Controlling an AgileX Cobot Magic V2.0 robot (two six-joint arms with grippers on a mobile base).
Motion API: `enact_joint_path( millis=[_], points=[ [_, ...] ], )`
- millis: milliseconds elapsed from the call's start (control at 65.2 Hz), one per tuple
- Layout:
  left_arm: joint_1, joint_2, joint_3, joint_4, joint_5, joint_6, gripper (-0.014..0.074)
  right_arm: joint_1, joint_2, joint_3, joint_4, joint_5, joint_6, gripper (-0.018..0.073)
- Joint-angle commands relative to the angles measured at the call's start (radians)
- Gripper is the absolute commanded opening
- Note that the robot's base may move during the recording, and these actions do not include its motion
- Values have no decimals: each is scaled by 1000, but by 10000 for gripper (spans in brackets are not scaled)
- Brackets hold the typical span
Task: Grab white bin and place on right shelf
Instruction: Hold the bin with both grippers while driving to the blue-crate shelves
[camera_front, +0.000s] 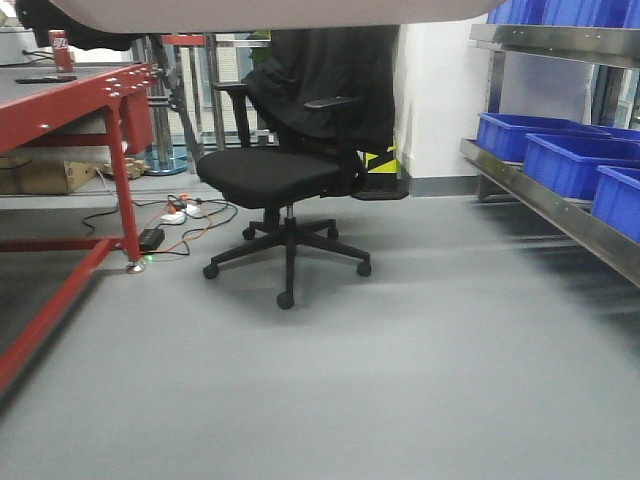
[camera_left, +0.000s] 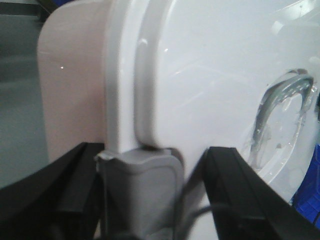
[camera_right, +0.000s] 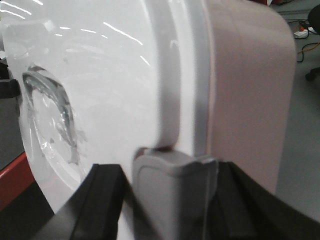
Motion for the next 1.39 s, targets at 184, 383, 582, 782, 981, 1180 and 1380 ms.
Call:
enact_joint_path(
  millis=[184, 383, 582, 782, 981, 1180, 1380],
  points=[
    [-29, -24, -35, -188, 206, 14, 271, 20, -16, -31, 223, 98, -4, 380],
    [-29, -24, -35, -188, 206, 14, 271, 20, -16, -31, 223, 98, -4, 380],
    [-29, -24, -35, -188, 206, 14, 271, 20, -16, -31, 223, 97, -4, 380],
    [-29, -24, -35, -188, 206, 14, 271, 20, -16, -31, 223, 97, -4, 380],
    [-29, -24, -35, -188, 206, 14, 271, 20, -16, -31, 223, 96, -4, 380],
    [-29, -24, -35, -188, 206, 14, 271, 20, -16, -31, 223, 96, -4, 380],
    [-29, -24, -35, -188, 206, 14, 271, 20, -16, -31, 223, 96, -4, 380]
  ],
)
